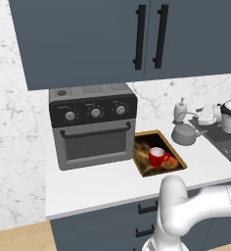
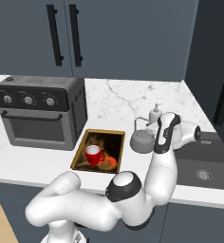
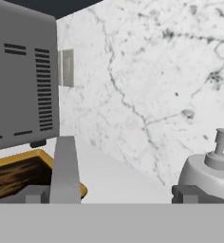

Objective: Pick the kettle from the counter and place it on the tray. Then pick the mug from the cabinet and place it on the tray. Then close the cabinet doors.

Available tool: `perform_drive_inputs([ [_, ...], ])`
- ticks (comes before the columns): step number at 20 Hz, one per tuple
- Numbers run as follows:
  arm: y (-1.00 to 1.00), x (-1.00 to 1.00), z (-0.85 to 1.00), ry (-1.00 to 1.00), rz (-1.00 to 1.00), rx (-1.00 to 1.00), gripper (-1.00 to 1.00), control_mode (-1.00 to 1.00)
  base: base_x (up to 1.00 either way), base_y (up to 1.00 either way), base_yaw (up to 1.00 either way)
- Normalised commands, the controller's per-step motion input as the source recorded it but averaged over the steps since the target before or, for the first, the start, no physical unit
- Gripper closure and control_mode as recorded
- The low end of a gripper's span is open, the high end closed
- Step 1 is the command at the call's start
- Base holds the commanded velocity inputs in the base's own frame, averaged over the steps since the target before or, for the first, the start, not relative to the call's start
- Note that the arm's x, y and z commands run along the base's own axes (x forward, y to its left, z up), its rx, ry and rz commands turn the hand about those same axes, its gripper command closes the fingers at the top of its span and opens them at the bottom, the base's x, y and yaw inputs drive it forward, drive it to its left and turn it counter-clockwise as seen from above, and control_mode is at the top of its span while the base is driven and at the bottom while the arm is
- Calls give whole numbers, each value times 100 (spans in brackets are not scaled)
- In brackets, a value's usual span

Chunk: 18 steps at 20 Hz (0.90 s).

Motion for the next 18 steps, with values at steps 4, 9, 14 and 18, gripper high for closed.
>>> perform_drive_inputs([
  [4, -7, 19, -14, 0, 1, 0, -100, -100, 0, 0, 0],
  [9, 0, 1, -15, 0, 0, 0, -100, -100, 0, 0, 0],
  [14, 11, -17, -20, 0, 3, -1, 100, -100, 0, 0, 0],
  [18, 20, -7, -15, 0, 4, 0, 100, -100, 0, 0, 0],
])
